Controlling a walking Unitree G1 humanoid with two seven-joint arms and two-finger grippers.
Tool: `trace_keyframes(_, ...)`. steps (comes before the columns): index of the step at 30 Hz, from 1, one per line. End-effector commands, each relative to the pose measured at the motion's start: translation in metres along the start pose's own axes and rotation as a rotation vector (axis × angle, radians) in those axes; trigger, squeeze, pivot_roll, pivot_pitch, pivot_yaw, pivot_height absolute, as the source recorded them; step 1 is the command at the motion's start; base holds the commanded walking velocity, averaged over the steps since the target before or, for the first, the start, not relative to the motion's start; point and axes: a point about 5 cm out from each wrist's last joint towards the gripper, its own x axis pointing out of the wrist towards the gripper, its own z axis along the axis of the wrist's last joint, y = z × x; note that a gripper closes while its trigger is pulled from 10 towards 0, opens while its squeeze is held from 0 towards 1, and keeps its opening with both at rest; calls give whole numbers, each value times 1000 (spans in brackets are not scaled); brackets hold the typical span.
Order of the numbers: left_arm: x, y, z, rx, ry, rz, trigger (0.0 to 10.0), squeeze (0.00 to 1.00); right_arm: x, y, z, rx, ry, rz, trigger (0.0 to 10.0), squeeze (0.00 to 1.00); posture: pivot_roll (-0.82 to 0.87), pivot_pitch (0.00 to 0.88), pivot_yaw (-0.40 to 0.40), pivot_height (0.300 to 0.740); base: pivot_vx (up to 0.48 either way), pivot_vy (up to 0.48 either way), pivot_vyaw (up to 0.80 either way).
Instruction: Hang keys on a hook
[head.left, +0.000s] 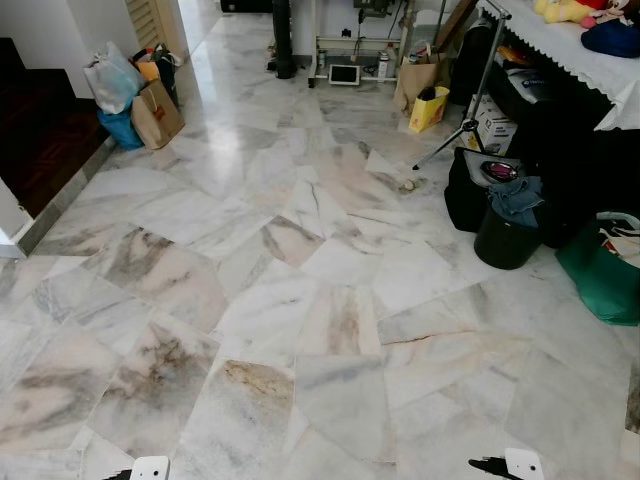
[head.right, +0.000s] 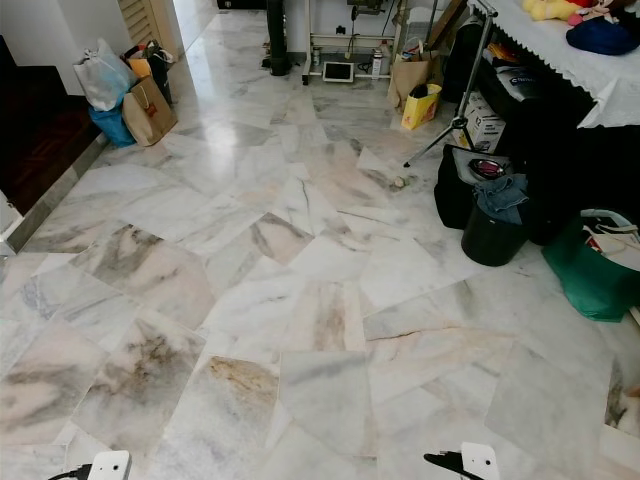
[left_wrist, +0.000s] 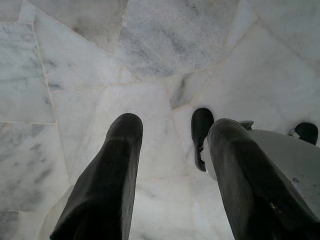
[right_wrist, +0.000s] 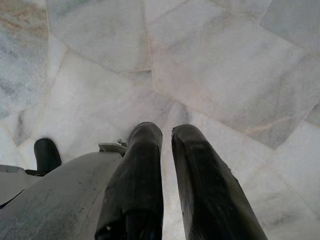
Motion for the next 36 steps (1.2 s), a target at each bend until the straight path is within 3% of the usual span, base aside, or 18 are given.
trace_keyframes(1,-1,-1,-4,-18,6,-3,10000,0,-1,-3,-1,13,0,-11,10000,0,21,0,-29,734,0,0,0)
trace_keyframes(36,-2,1,-7,5,15,-13,10000,0,-1,-1,-7,-21,32,-6,10000,0,-13,0,6,734,0,0,-719)
